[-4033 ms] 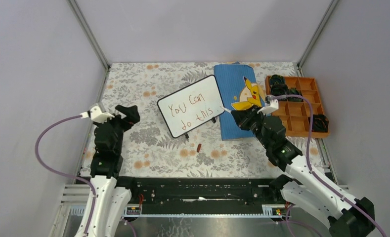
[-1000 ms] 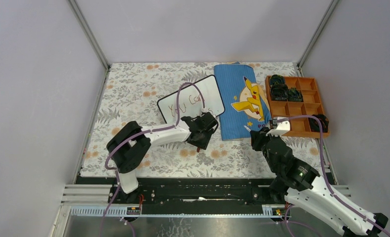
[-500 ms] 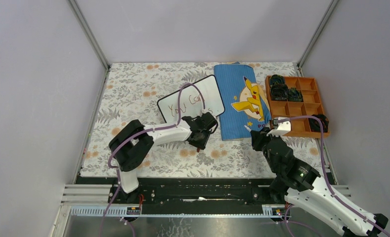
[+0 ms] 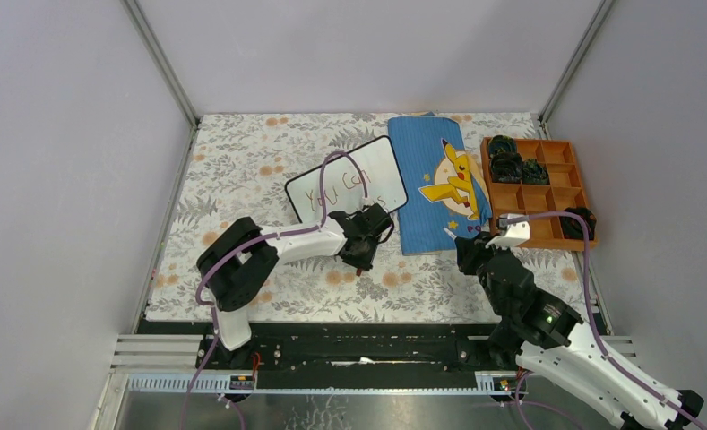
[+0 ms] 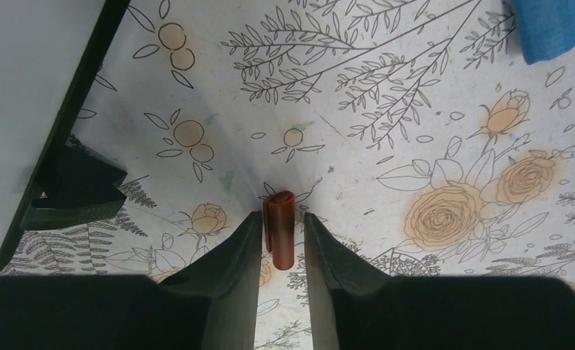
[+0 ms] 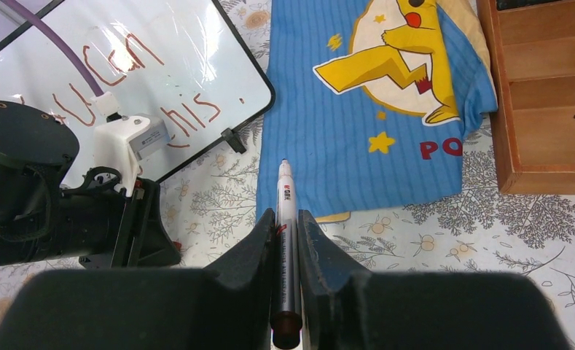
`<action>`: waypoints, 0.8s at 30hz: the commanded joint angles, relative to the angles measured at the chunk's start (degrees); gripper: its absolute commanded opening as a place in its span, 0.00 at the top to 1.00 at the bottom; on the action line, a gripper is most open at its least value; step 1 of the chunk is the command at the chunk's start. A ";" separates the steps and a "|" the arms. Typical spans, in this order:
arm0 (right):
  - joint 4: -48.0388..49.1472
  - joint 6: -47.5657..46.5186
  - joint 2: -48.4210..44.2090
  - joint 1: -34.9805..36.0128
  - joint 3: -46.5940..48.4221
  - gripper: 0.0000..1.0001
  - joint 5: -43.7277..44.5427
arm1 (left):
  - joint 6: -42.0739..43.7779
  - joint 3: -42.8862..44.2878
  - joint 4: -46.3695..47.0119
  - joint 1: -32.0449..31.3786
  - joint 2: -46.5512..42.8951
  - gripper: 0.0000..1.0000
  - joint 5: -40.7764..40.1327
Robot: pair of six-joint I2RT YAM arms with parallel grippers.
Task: Write a sentence on the whiteboard
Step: Close the whiteboard marker at the center of the board.
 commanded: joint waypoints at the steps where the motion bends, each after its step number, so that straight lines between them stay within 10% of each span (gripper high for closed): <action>1: 0.31 1.06 -0.75 0.22 0.00 1.00 2.18 | -5.03 -1.84 2.02 0.26 0.47 0.62 -1.56; 9: 0.61 0.63 -1.24 0.19 0.08 1.00 2.38 | -4.50 -1.11 0.47 0.25 0.74 0.54 -2.15; 24: 0.04 1.11 -2.17 0.20 -0.10 1.00 2.32 | -2.11 -0.73 -0.64 -0.10 2.04 0.77 -2.25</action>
